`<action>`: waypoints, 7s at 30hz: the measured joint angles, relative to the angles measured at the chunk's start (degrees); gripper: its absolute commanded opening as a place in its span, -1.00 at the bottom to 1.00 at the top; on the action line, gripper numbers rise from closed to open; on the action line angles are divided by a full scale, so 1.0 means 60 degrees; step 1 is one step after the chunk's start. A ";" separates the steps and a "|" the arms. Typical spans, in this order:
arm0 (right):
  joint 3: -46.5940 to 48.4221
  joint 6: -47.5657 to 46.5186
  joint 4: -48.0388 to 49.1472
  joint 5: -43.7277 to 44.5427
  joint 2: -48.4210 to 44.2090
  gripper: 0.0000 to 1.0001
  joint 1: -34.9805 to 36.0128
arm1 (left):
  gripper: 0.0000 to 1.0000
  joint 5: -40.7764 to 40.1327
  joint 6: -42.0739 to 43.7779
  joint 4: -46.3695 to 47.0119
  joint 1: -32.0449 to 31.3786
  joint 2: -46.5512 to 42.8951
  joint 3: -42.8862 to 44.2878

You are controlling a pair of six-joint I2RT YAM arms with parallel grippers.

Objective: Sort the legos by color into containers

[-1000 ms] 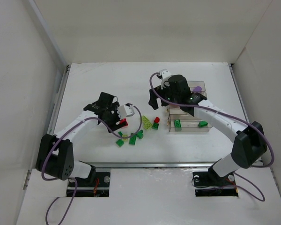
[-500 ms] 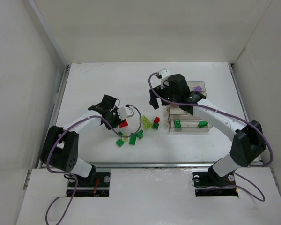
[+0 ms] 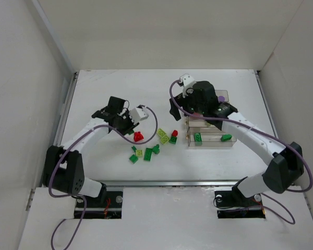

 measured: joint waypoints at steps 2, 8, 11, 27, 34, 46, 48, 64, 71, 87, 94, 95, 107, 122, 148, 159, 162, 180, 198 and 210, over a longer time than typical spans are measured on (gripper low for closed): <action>0.0000 -0.0288 -0.0044 -0.0120 -0.0404 0.97 0.0000 | -1.00 0.0576 0.0106 -0.0222 0.0142 -0.0364 0.0565; 0.0361 -0.1198 -0.0138 -0.1654 -0.1421 0.76 0.0033 | -1.00 0.3395 0.0721 -0.0306 0.0280 -0.1625 0.2430; 0.0856 -0.1559 -0.0146 -0.2648 -0.1424 0.61 0.0255 | -1.00 0.5016 0.0841 -0.0291 0.0200 -0.1712 0.3246; 0.1432 -0.1909 -0.0029 -0.4838 -0.0517 0.07 0.0772 | -1.00 0.7504 0.0299 0.0124 -0.0266 -0.1468 0.3770; 0.1574 -0.1792 -0.0004 -0.4863 -0.0306 -1.00 0.0812 | -1.00 0.7650 -0.0127 0.0419 -0.0342 -0.1559 0.3770; 0.1537 -0.0943 -0.0514 -0.2667 -0.0295 -1.00 0.0583 | 1.00 0.6113 -0.0561 0.1217 -0.0379 -0.2269 0.2881; 0.1443 -0.0466 -0.1151 -0.2069 -0.0288 -1.00 0.0157 | 1.00 0.5253 -0.0525 0.1351 -0.0397 -0.2415 0.2488; 0.0882 0.1537 -0.6273 0.0725 0.1497 -0.79 -0.1060 | 0.48 0.2178 0.3967 -0.1716 -0.0758 -0.1424 0.0474; 0.0783 0.1683 -0.6328 0.0922 0.1985 0.87 -0.1056 | 0.61 0.1894 0.4707 -0.2142 -0.1042 -0.1453 -0.0441; 0.1315 0.1479 -0.5089 0.1985 0.0707 0.99 0.1155 | 0.72 0.0015 -0.0463 0.0018 -0.0845 -0.2623 -0.0572; 0.0637 0.1596 -0.3428 0.1803 0.0051 0.48 0.1308 | 0.79 -0.2845 -0.3351 -0.0091 0.0073 -0.3326 -0.0069; 0.0557 0.1628 -0.3286 0.1774 0.0106 0.48 0.1413 | 0.79 -0.3075 -0.3592 -0.0204 0.0248 -0.3326 0.0069; -0.0146 0.2805 -0.1993 0.1115 0.1224 0.57 0.2896 | 0.97 -0.4036 -0.5727 -0.1450 0.1512 -0.3184 0.1311; -0.0200 0.3195 -0.1555 0.1071 0.2546 0.33 0.3574 | 0.97 -0.4135 -0.6062 -0.1665 0.2437 -0.4437 0.1326; -0.0208 0.7577 -0.2761 0.4025 0.2495 0.36 0.2393 | 0.95 -0.3410 -0.5810 -0.1665 0.2732 -0.4550 0.1326; -0.0616 0.7952 -0.2743 0.4113 0.3118 0.34 0.2390 | 0.95 -0.3351 -0.5799 -0.1665 0.2728 -0.4612 0.1326; -0.0539 0.7879 -0.2608 0.4142 0.3464 0.34 0.2386 | 0.95 -0.3330 -0.5796 -0.1665 0.2725 -0.4612 0.1326; 0.0204 0.7388 -0.2193 0.4317 0.4109 -1.00 0.2371 | 0.95 -0.3308 -0.5796 -0.1661 0.2725 -0.4612 0.1326; -0.0725 0.6954 -0.2830 0.5668 -0.1078 -1.00 0.1355 | 0.95 -0.3311 -0.5796 -0.1661 0.2725 -0.4612 0.1304; -0.2583 0.5927 -0.2889 0.5169 -0.0619 0.33 -0.0816 | 0.97 -0.3311 -0.5792 -0.1657 0.2725 -0.4637 0.1235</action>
